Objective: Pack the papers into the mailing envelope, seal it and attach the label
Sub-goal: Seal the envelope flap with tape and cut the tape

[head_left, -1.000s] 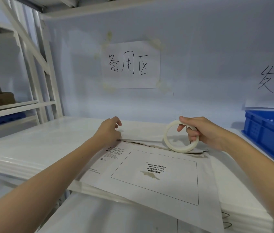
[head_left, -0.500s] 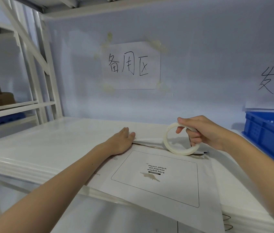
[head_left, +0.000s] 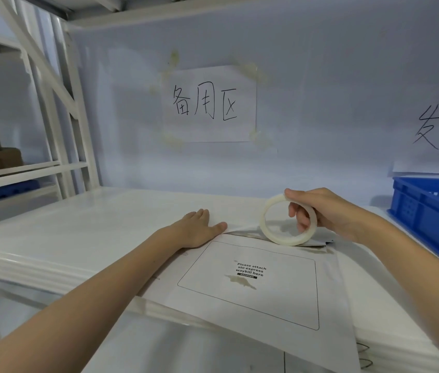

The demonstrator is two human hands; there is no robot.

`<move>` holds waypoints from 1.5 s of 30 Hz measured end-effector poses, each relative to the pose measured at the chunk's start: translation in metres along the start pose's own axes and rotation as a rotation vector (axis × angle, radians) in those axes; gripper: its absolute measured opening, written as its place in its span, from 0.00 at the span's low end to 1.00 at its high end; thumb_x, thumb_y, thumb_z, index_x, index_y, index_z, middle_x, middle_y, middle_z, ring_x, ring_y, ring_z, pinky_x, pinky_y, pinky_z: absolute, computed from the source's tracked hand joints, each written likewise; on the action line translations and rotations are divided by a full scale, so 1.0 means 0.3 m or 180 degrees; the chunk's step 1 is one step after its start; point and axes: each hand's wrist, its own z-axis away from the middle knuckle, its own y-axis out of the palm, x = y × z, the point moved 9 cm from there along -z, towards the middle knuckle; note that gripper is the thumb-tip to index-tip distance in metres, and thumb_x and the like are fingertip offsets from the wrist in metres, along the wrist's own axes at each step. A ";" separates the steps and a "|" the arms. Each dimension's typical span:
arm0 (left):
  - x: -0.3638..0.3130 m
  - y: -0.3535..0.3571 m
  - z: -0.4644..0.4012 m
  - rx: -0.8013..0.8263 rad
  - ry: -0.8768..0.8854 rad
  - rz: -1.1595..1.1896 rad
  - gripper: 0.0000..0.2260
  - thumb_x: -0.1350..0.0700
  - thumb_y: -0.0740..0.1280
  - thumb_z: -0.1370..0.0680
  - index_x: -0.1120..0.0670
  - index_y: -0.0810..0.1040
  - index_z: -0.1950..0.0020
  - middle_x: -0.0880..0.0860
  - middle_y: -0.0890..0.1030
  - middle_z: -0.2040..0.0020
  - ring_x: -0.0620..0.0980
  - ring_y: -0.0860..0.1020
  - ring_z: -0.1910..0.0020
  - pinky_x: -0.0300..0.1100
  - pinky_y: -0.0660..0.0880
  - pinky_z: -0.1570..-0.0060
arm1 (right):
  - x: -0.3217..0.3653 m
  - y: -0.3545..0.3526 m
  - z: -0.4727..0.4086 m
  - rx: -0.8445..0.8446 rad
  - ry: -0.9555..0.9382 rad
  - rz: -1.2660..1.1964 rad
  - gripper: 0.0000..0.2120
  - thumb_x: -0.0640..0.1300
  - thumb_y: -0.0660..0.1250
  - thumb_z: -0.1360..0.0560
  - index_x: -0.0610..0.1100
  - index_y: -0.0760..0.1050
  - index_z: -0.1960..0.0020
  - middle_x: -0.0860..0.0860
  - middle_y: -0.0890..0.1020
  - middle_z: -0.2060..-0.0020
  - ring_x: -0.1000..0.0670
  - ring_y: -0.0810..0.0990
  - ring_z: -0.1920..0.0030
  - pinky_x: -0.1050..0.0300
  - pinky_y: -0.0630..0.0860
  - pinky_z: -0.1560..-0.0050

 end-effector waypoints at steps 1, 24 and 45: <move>0.001 0.000 0.000 -0.0004 0.0019 0.0036 0.36 0.32 0.48 0.22 0.62 0.64 0.31 0.58 0.69 0.31 0.58 0.62 0.27 0.53 0.60 0.29 | -0.011 0.010 0.004 0.0069 0.0073 -0.0020 0.24 0.59 0.61 0.22 0.39 0.75 0.62 0.45 0.73 0.74 0.43 0.79 0.67 0.51 0.75 0.53; -0.054 -0.005 0.057 0.0217 0.0597 0.0609 0.32 0.37 0.48 0.18 0.52 0.46 0.19 0.48 0.50 0.19 0.46 0.49 0.20 0.43 0.46 0.25 | 0.040 0.183 0.021 0.0563 -0.0084 -0.0684 0.16 0.48 0.58 0.18 0.38 0.78 0.49 0.43 0.79 0.69 0.42 0.82 0.60 0.50 0.78 0.50; -0.085 -0.008 0.076 0.0189 0.0847 -0.0071 0.30 0.39 0.50 0.17 0.48 0.47 0.19 0.51 0.47 0.18 0.47 0.45 0.20 0.41 0.43 0.25 | 0.099 0.057 0.060 0.0283 -0.0110 0.0354 0.22 0.52 0.64 0.22 0.47 0.82 0.72 0.44 0.67 0.74 0.48 0.65 0.71 0.53 0.65 0.62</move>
